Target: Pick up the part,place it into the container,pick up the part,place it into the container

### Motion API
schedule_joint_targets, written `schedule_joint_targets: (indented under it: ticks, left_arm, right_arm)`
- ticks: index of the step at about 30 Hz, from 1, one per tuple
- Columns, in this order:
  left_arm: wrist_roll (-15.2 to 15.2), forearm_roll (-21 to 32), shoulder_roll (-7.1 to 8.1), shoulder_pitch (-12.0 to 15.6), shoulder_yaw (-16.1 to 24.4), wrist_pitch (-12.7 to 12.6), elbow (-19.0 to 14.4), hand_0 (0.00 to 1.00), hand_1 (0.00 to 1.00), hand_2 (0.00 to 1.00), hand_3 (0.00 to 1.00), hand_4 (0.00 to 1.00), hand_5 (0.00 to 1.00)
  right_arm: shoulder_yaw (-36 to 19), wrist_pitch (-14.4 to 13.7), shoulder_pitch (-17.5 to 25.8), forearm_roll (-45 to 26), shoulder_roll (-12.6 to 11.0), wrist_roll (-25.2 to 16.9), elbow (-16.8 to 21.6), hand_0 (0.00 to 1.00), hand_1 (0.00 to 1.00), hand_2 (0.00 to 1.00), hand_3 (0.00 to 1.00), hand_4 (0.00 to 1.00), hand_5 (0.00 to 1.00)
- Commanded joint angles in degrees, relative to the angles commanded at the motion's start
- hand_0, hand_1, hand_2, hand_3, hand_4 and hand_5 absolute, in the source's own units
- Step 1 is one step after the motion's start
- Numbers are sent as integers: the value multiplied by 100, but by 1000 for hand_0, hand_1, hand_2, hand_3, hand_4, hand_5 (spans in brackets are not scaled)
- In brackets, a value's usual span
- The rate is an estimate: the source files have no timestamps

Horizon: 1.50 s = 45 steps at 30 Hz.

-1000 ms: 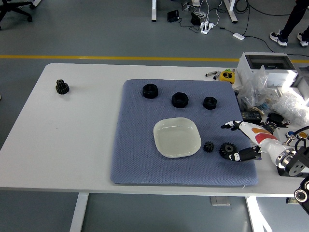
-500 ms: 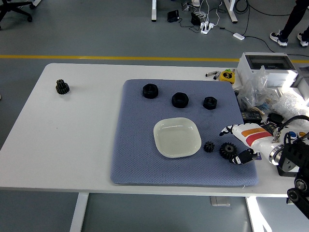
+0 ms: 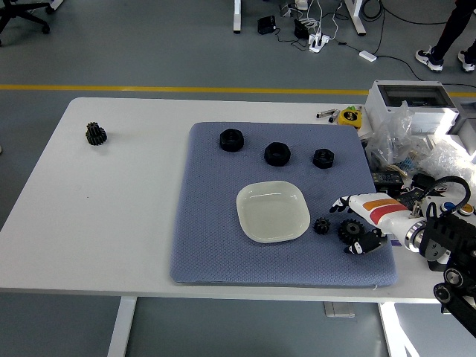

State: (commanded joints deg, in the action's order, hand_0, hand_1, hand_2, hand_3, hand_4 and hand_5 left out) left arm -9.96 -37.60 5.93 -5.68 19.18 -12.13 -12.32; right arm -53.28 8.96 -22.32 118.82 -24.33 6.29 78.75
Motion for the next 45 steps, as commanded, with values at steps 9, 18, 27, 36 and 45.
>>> schedule_joint_targets:
  ticks: [9, 18, 27, 36, 45]
  left_arm:
    - [28, 102, -3, -36, -64, -13, 0, 719, 716, 755, 610, 677, 578]
    - [27, 103, -7, -41, -68, -9, -2, 720, 716, 755, 611, 676, 578]
    - [37, 122, -6, -48, -84, -9, -4, 719, 717, 755, 610, 676, 578]
    - [35, 109, -3, -48, -82, -5, -4, 718, 717, 755, 610, 677, 577]
    - [33, 112, -5, -46, -85, -7, -5, 719, 717, 755, 612, 677, 577]
  right_arm:
    - [73, 2, -129, -46, -11, 62, -160, 544, 620, 631, 539, 750, 109]
    - [101, 48, -103, -60, 9, 53, -211, 530, 596, 603, 524, 760, 116]
    - [-17, 187, -77, -53, -44, 66, -89, 550, 627, 671, 554, 825, 137]
    - [-13, 178, -96, -55, -71, 5, -48, 574, 655, 731, 721, 893, 169]
    - [25, 216, -87, -92, -39, -4, -163, 596, 672, 763, 807, 925, 174]
